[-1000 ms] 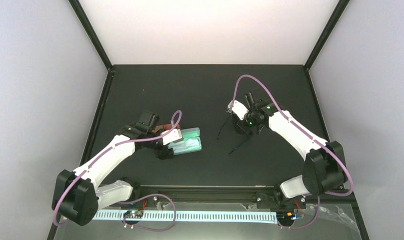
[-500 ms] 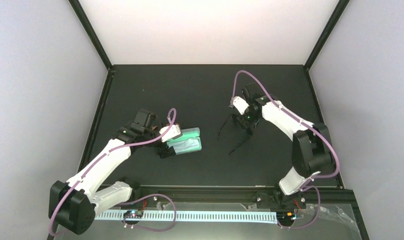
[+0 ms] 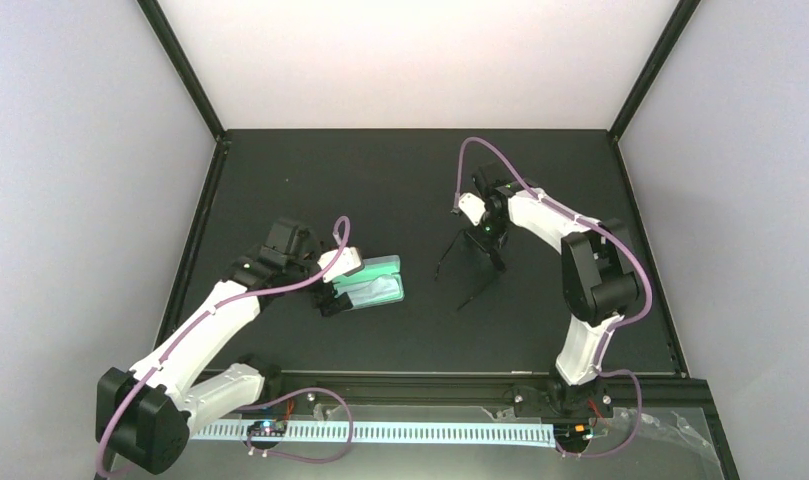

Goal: Organize the sunglasses
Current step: Pick up the sunglasses from the center of the board.

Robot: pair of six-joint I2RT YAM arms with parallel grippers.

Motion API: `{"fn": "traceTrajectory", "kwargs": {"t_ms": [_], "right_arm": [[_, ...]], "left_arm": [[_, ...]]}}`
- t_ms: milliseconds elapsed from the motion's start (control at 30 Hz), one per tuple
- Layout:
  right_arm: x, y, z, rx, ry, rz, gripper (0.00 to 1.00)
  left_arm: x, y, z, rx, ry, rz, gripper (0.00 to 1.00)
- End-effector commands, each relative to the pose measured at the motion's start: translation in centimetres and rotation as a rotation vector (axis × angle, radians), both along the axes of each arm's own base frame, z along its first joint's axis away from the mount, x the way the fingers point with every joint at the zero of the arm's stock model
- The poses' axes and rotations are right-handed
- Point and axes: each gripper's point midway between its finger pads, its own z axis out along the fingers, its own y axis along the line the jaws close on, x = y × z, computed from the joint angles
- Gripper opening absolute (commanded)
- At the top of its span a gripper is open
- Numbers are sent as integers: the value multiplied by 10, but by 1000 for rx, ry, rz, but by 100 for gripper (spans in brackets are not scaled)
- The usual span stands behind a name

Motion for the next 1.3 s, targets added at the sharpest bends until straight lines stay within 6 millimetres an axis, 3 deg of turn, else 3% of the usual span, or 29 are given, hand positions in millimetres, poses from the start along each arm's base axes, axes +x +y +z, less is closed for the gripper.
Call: {"fn": "traceTrajectory", "kwargs": {"t_ms": [0, 200, 333, 467, 733, 967, 1267], "right_arm": [[7, 1, 5, -4, -11, 1, 11], [9, 4, 9, 13, -13, 5, 1], [5, 12, 29, 70, -20, 31, 1], [-12, 33, 63, 203, -6, 112, 1], [-54, 68, 140, 478, -9, 280, 1], [-70, 80, 168, 540, -31, 312, 1], [-73, 83, 167, 542, -27, 300, 1]], "left_arm": [[13, -3, 25, -31, -79, 4, 97], [18, -7, 36, -53, -96, 6, 99], [17, -21, 51, -122, -117, -63, 99], [16, -44, 74, -225, -109, -150, 99], [54, -90, 125, -316, -142, -207, 99], [91, -126, 127, -355, -44, -110, 93], [96, -151, 111, -296, -37, -19, 91]]}}
